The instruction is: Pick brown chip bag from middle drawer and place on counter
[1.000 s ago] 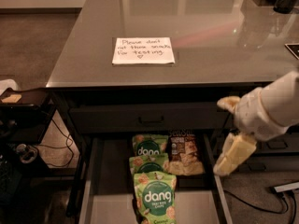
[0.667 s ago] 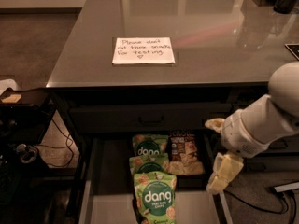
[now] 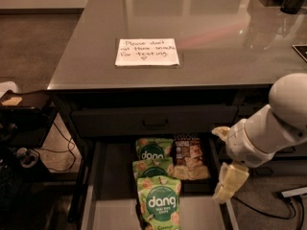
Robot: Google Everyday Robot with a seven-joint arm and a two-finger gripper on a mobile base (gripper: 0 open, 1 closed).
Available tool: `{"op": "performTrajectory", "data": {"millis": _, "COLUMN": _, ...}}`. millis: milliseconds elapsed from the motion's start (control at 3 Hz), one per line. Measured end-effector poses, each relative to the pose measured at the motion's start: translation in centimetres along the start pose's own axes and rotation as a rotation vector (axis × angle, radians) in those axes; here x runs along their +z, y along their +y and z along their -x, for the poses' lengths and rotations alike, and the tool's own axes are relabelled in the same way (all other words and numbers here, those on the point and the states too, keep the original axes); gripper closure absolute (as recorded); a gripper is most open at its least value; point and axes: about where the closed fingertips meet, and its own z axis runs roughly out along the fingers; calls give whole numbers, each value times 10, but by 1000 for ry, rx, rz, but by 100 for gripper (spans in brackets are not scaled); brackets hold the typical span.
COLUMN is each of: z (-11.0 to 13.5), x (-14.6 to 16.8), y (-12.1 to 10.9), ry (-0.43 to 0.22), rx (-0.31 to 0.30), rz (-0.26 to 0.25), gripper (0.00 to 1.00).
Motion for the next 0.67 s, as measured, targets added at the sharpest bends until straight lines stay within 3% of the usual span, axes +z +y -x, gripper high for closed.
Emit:
{"op": "performTrajectory", "data": {"millis": 333, "z": -27, "x": 33, "y": -3, "ry": 18, "rx": -29, "rz": -39, "gripper": 0}}
{"op": "performTrajectory", "data": {"millis": 667, "z": -65, "x": 91, "y": -44, "ry": -129, "rx": -32, "rz": -137, "gripper": 0}}
